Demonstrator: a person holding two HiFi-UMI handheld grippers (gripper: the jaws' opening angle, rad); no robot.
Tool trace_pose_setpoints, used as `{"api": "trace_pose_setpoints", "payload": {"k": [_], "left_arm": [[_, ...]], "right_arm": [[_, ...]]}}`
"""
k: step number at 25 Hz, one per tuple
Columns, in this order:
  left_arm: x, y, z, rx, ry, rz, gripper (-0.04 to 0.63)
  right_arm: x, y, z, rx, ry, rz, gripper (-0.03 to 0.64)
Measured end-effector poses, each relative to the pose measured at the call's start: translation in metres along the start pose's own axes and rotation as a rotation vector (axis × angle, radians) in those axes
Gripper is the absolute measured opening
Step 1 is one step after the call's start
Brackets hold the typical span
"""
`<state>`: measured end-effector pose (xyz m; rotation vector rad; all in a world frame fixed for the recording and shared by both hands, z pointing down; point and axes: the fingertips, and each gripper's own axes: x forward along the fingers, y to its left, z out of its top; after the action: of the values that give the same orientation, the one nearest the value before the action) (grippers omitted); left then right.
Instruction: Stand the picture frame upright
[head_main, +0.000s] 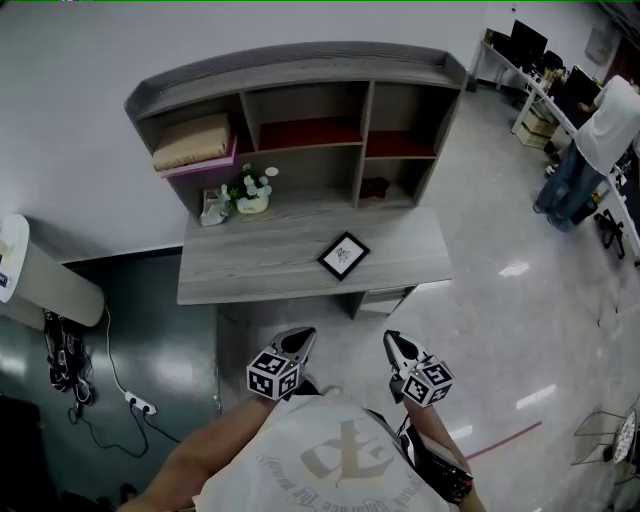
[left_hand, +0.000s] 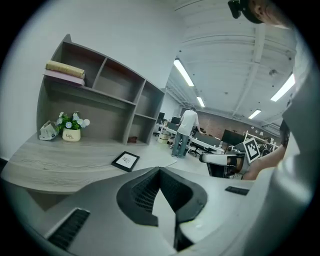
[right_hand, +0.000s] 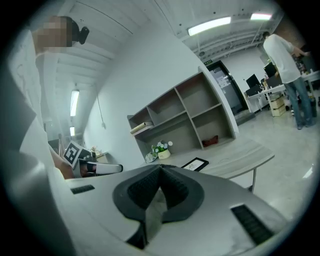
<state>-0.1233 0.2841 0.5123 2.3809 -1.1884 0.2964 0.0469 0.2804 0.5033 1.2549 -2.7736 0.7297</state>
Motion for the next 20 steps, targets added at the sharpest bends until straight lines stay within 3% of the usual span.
{"api": "trace_pose_setpoints", "payload": {"k": [8,20], "left_arm": [[-0.008,0.003,-0.017,-0.031,0.029,0.030,0.014],[-0.007,0.013,-0.005,-0.015,0.020,0.039,0.014]], "right_arm": [[0.002,-0.005,-0.010,0.033,0.001,-0.017,0.005],[0.015,-0.007,-0.012,0.078,-0.012,-0.011,0.005]]}}
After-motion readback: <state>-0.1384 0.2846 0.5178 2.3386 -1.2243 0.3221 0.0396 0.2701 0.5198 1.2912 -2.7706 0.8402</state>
